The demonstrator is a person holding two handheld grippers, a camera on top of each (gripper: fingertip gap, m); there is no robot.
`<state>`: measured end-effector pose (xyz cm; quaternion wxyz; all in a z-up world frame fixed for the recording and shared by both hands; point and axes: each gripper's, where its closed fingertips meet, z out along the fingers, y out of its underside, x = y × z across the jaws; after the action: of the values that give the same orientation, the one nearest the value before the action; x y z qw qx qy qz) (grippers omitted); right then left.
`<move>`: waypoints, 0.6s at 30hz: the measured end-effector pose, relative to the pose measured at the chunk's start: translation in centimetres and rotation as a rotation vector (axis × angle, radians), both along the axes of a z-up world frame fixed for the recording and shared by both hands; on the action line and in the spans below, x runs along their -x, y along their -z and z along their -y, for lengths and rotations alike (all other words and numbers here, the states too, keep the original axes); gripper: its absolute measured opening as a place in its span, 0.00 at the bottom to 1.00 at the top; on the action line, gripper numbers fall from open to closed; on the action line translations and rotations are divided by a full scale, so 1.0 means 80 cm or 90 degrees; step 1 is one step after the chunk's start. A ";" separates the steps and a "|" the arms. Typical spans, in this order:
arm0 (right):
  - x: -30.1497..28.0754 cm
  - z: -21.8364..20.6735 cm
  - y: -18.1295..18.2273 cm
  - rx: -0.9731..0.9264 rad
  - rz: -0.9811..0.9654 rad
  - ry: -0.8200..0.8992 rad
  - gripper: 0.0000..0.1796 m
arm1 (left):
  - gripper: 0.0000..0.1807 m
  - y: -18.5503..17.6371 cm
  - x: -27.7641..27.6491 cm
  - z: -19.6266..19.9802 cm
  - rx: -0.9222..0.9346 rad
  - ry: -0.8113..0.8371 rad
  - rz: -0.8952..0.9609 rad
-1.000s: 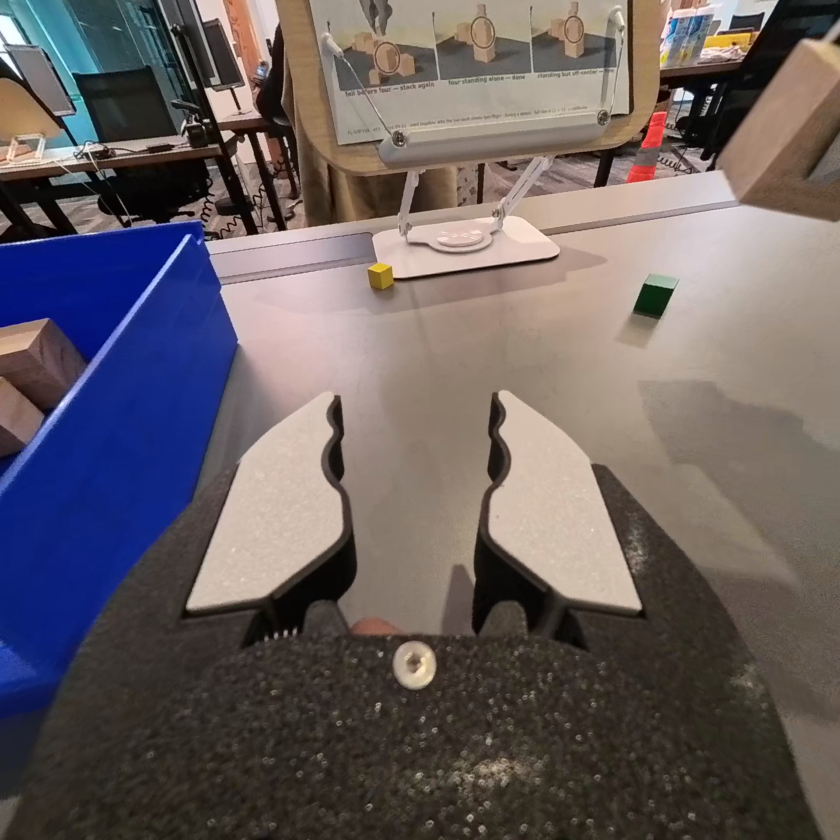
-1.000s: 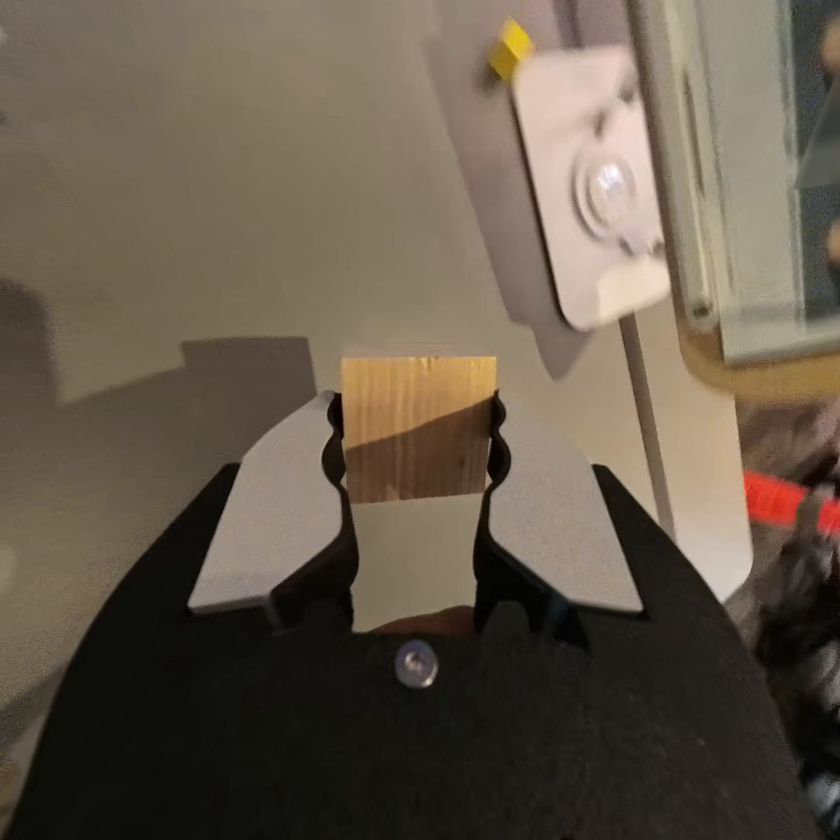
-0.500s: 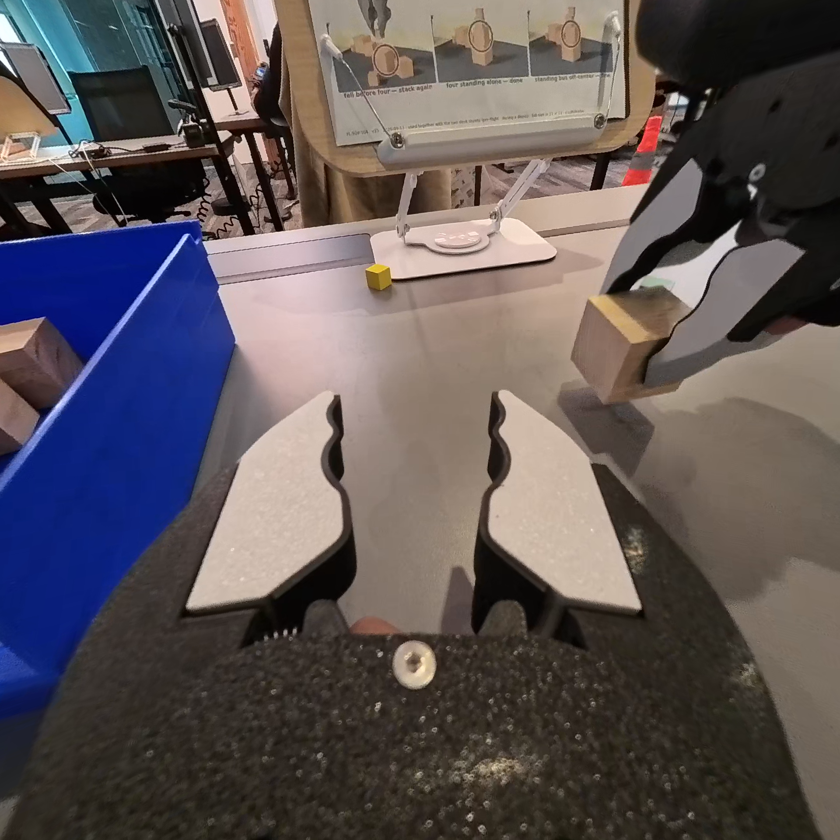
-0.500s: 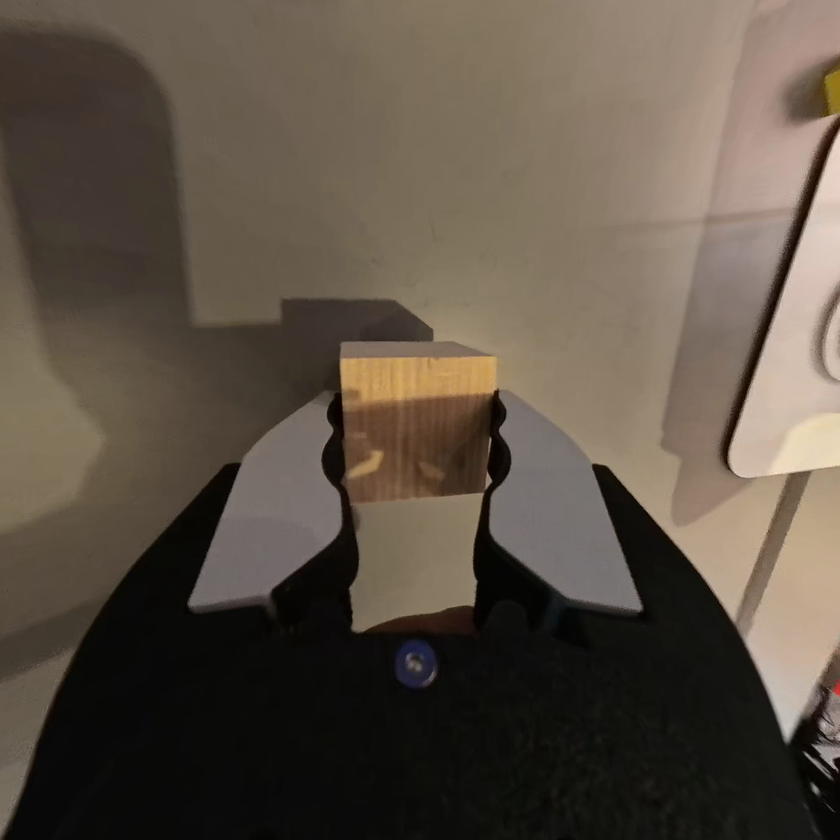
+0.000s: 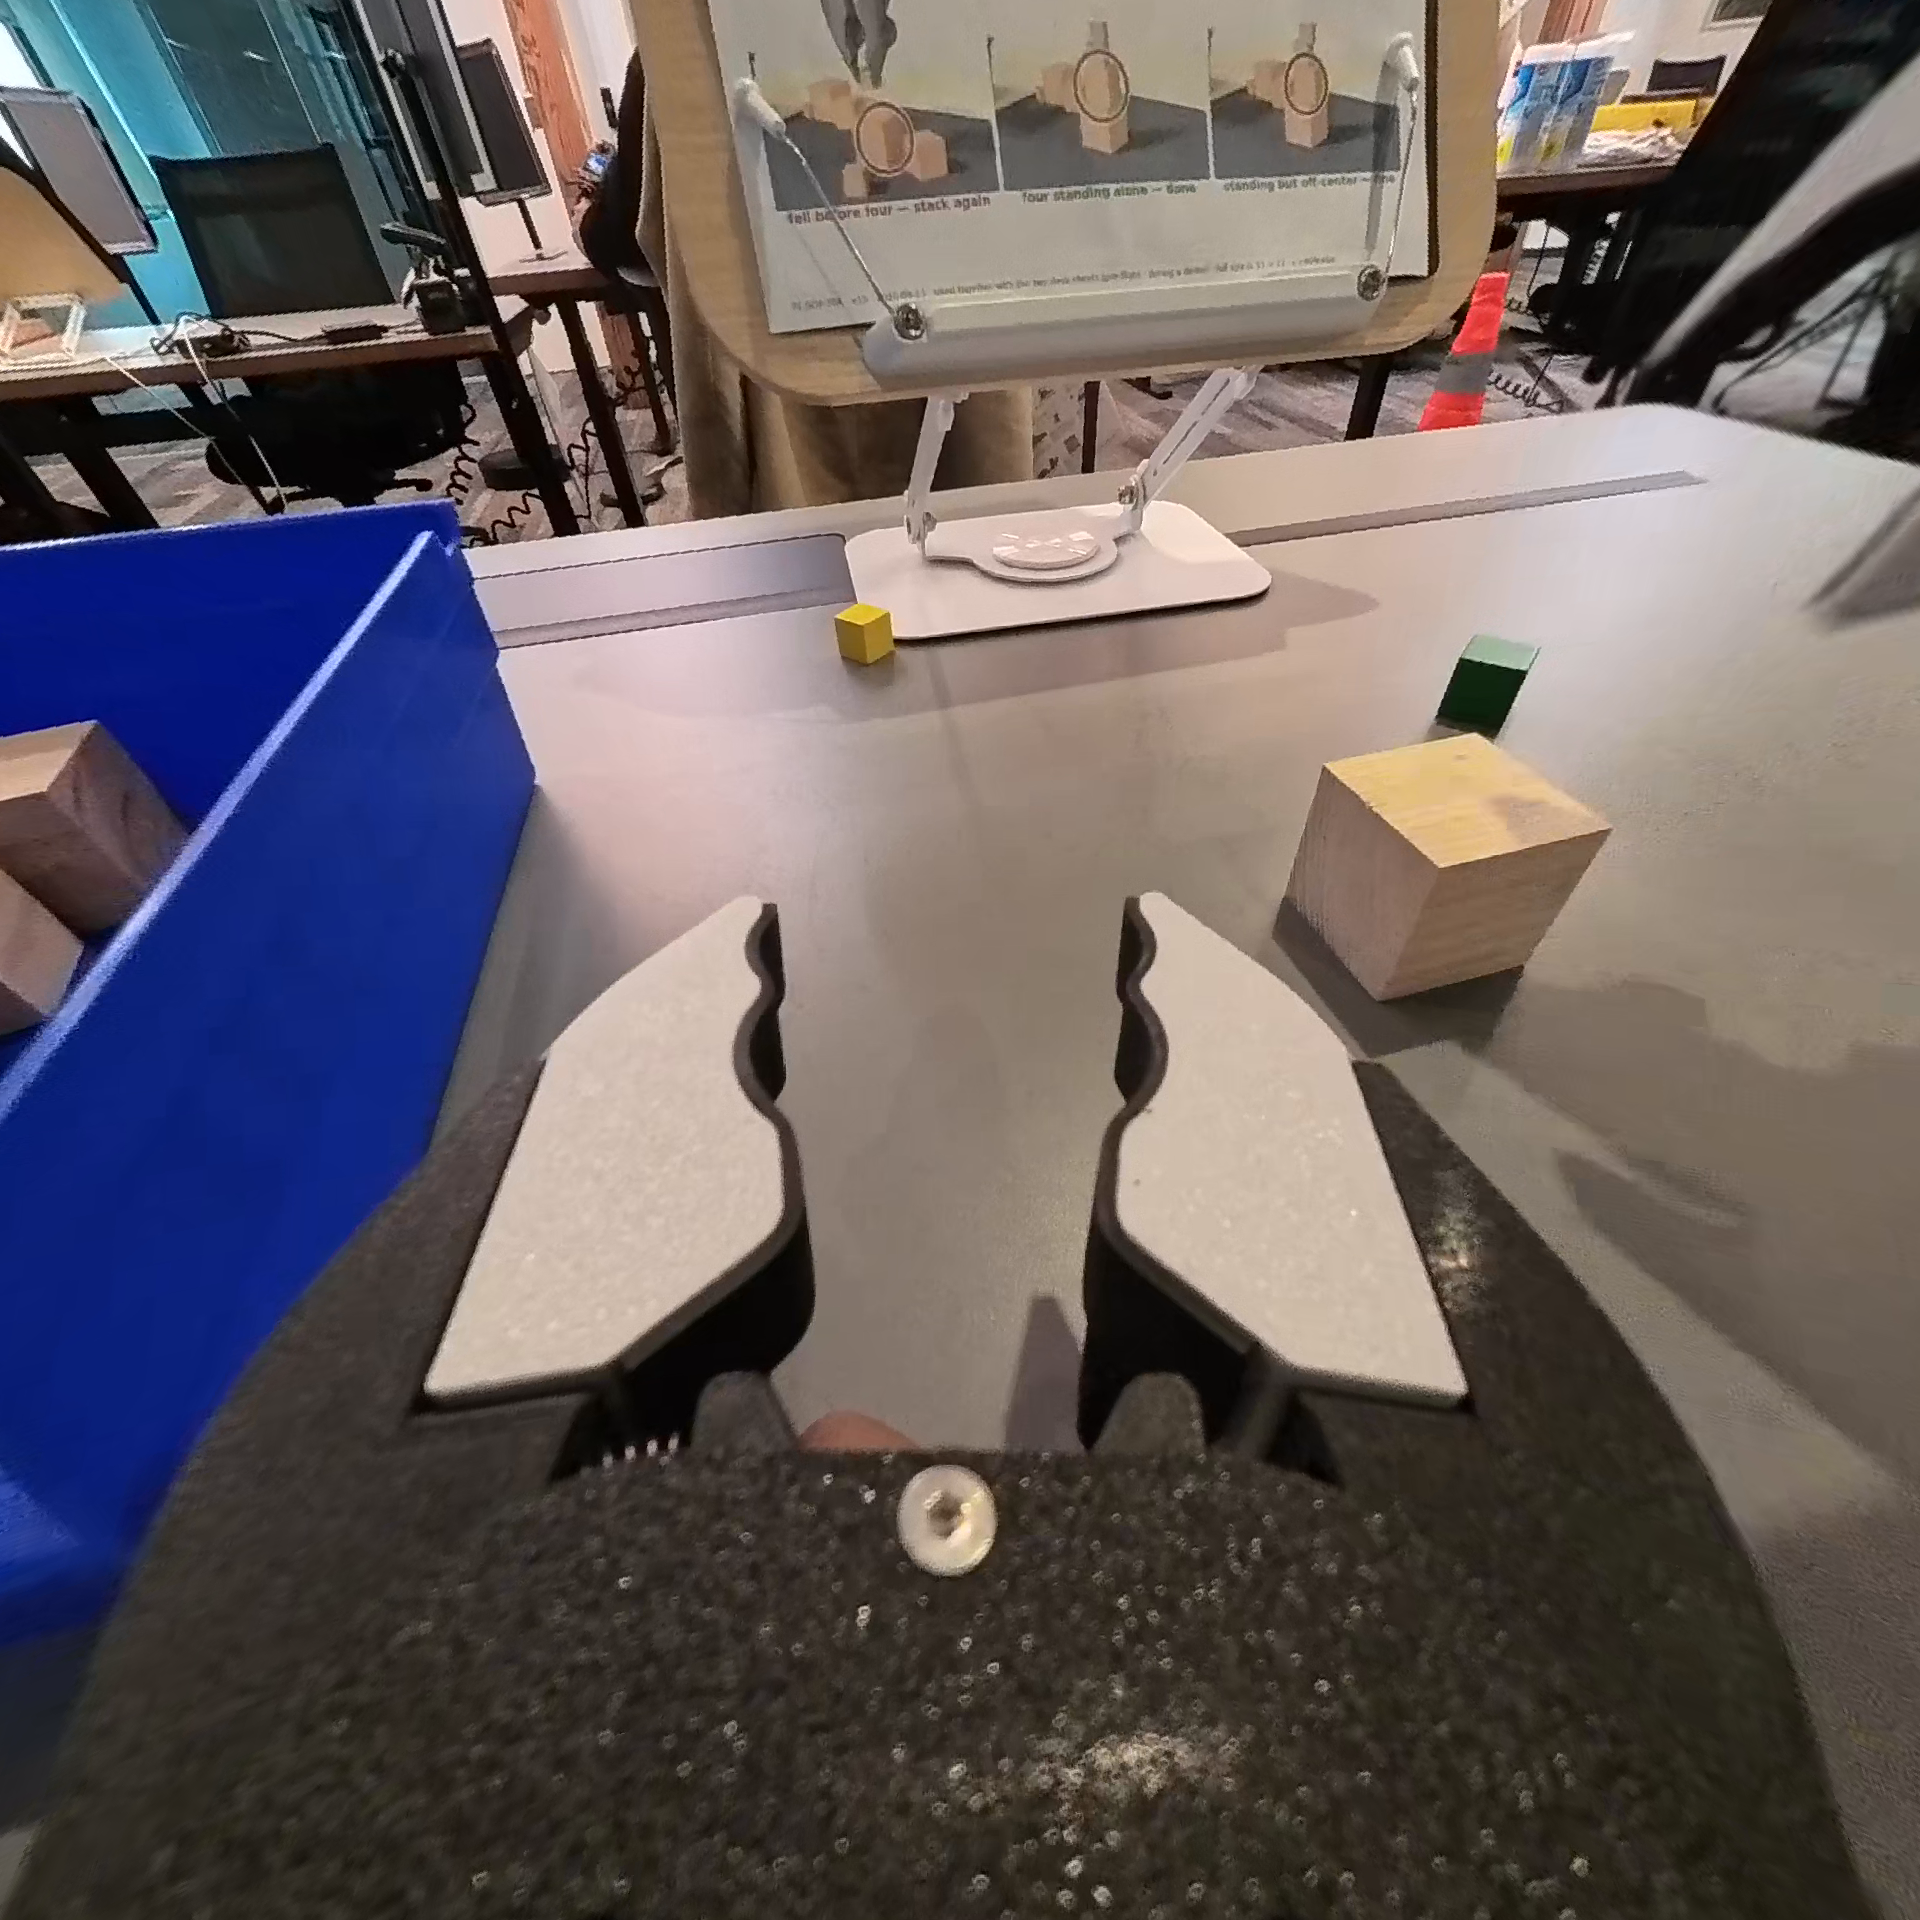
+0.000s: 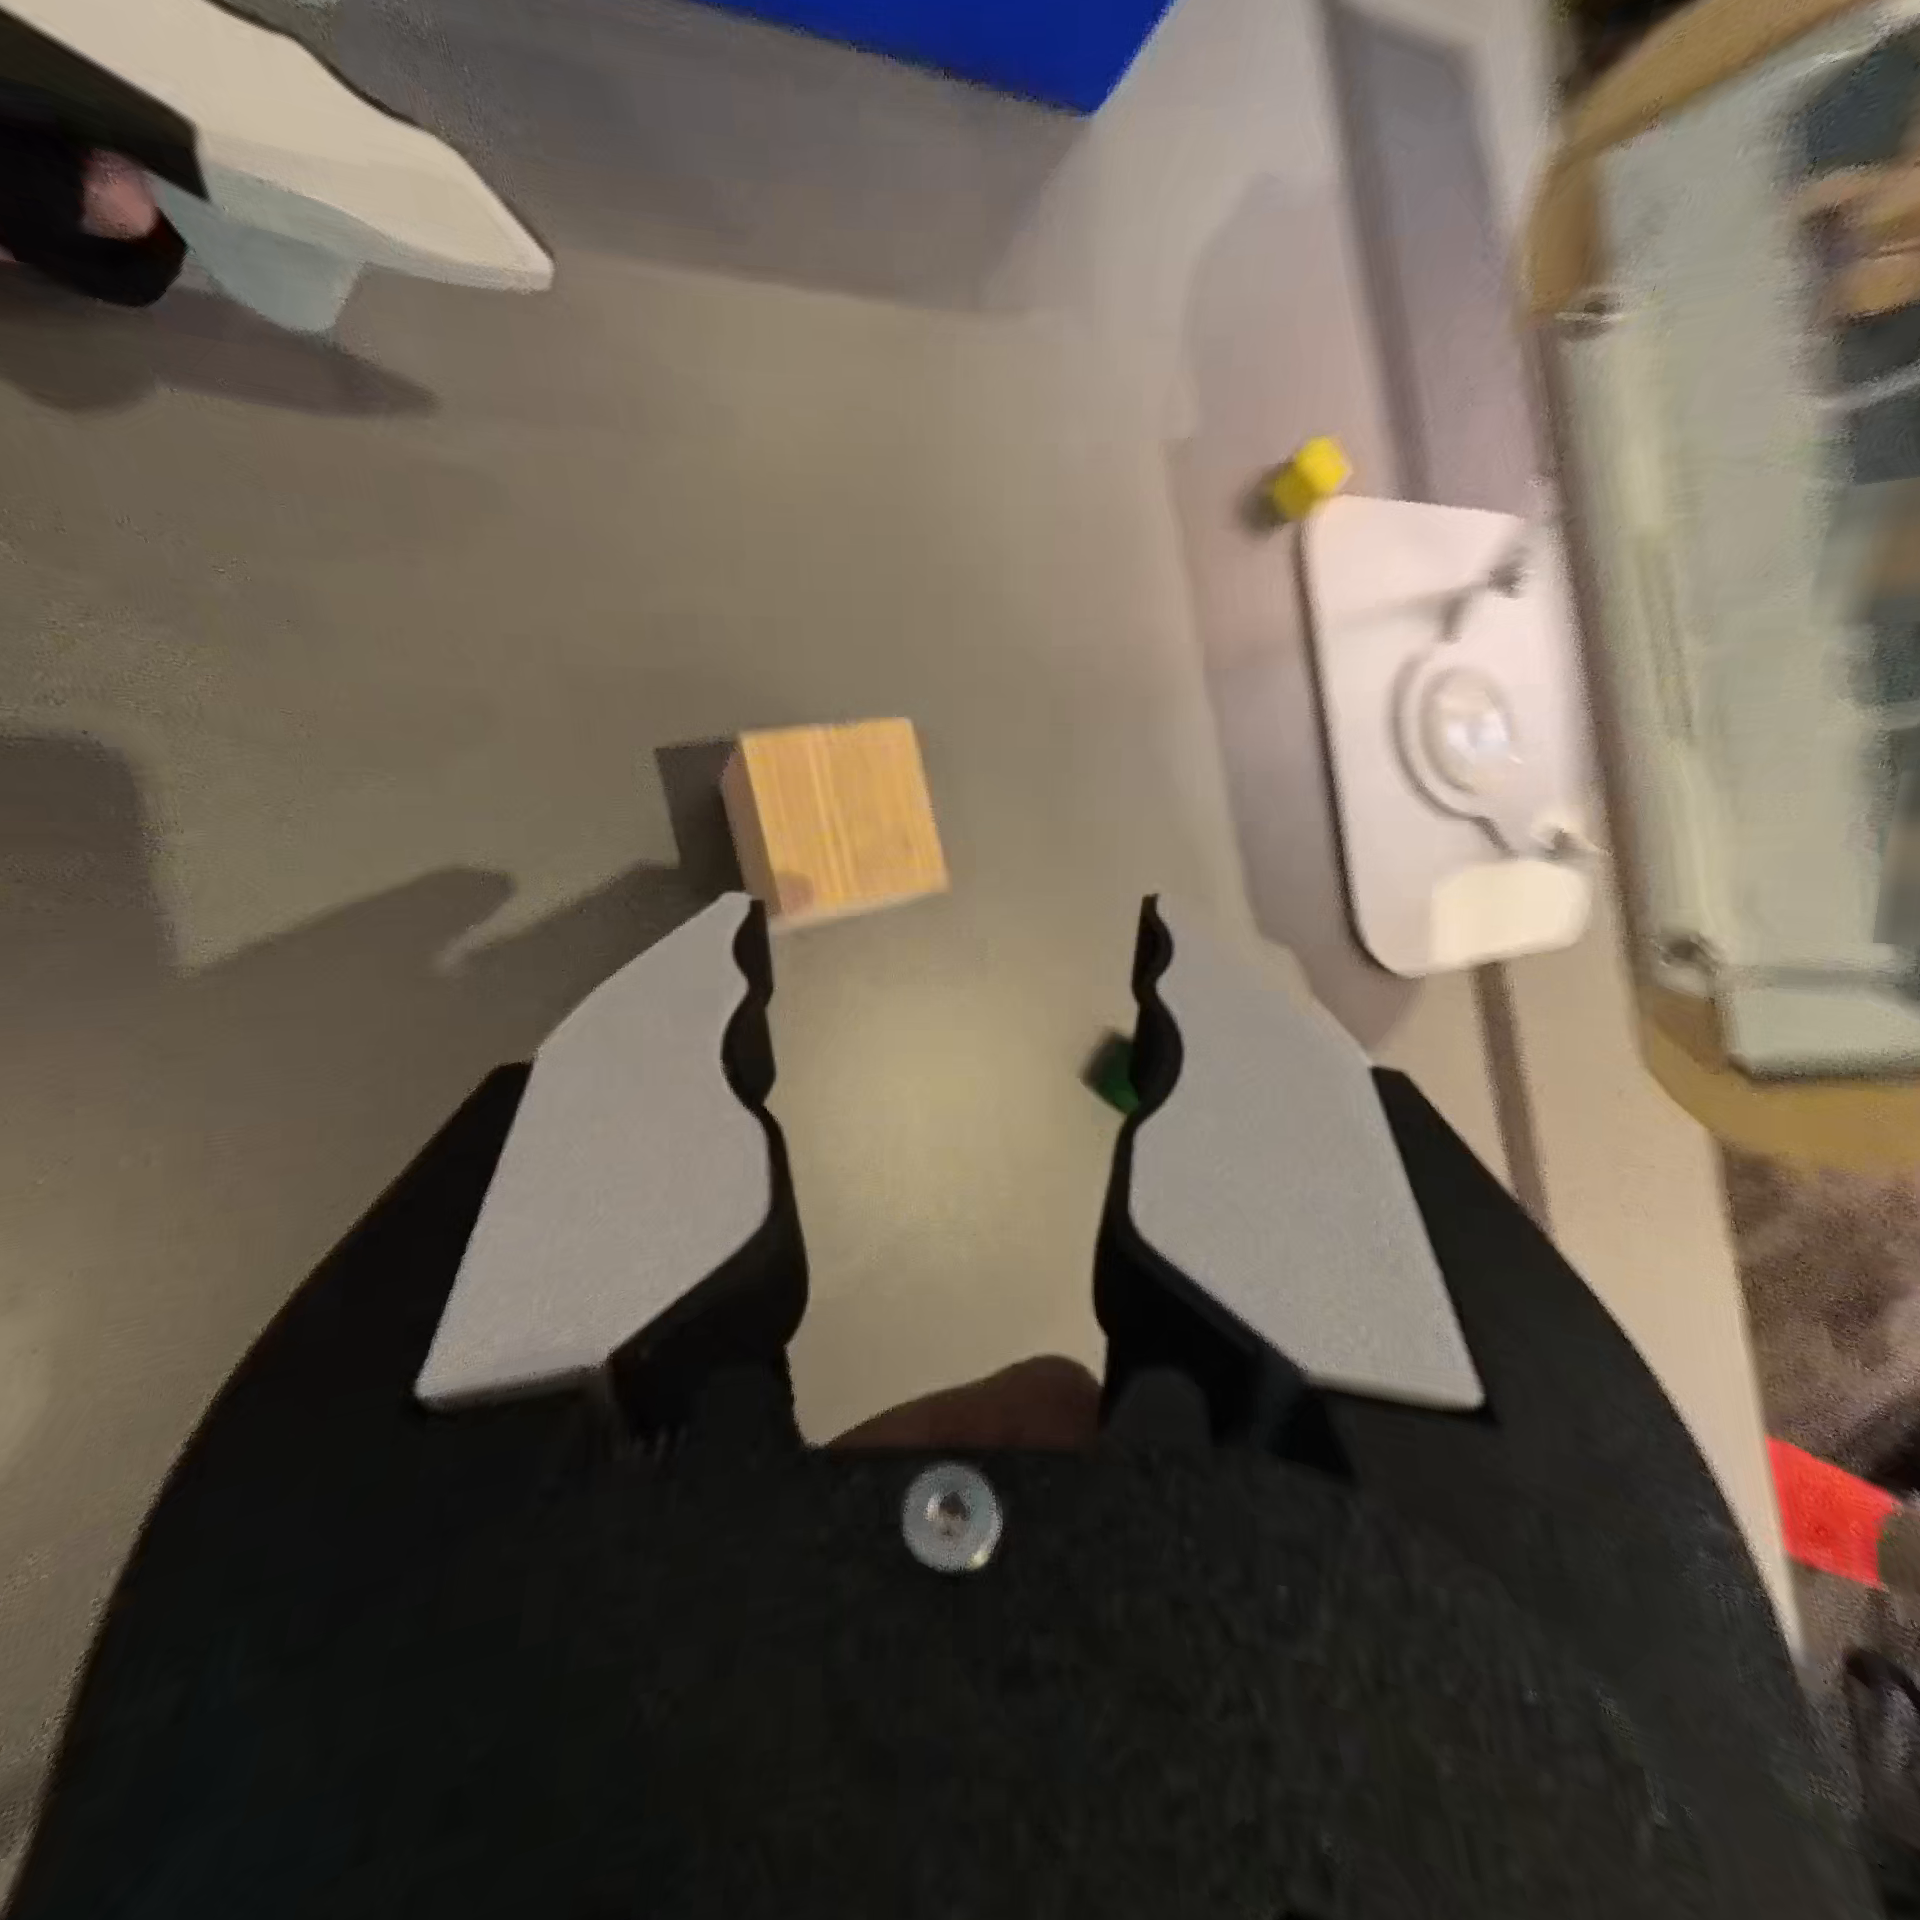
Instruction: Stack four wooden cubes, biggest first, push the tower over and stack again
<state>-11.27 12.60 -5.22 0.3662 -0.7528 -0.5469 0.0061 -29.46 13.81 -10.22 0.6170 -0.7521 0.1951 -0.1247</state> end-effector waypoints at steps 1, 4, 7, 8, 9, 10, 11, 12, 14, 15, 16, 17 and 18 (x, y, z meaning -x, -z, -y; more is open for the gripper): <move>-0.024 0.011 -0.016 -0.031 0.000 0.020 0.37 | 0.34 0.000 0.000 0.000 0.000 0.000 0.000; -0.134 0.045 -0.039 -0.096 0.066 0.101 0.35 | 0.34 0.001 -0.001 0.000 0.000 0.000 -0.005; -0.258 0.088 -0.008 -0.017 0.136 0.182 0.35 | 0.34 0.002 -0.002 0.000 0.002 -0.001 -0.011; -0.294 0.104 0.010 0.016 0.160 0.197 0.35 | 0.34 0.003 -0.002 -0.001 0.005 0.000 -0.013; -0.329 0.119 0.027 0.044 0.189 0.212 0.35 | 0.34 0.004 -0.002 -0.001 0.008 0.000 -0.015; -0.360 0.131 0.043 0.071 0.211 0.227 0.35 | 0.34 0.005 -0.003 -0.001 0.010 0.000 -0.016; -0.383 0.141 0.056 0.095 0.220 0.242 0.36 | 0.34 0.005 -0.003 -0.002 0.012 0.000 -0.017; -0.399 0.147 0.067 0.114 0.217 0.250 0.36 | 0.34 0.006 -0.003 -0.002 0.013 0.000 -0.018; -0.418 0.154 0.086 0.147 0.211 0.259 0.36 | 0.34 0.007 -0.003 -0.002 0.015 -0.002 -0.021; -0.424 0.155 0.094 0.161 0.220 0.259 0.37 | 0.34 0.007 -0.003 -0.002 0.013 -0.002 -0.022; -0.428 0.157 0.103 0.175 0.229 0.255 0.37 | 0.34 0.006 -0.003 -0.002 0.011 -0.002 -0.022; -0.431 0.156 0.110 0.186 0.236 0.252 0.38 | 0.34 0.006 -0.003 -0.002 0.009 -0.002 -0.022; -0.434 0.156 0.117 0.198 0.244 0.249 0.38 | 0.34 0.005 -0.003 -0.001 0.008 -0.003 -0.023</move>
<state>23.42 0.11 -14.59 0.1312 -0.8782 -0.4431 -0.1231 -29.23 13.92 -10.65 0.6089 -0.7585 0.2037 -0.1113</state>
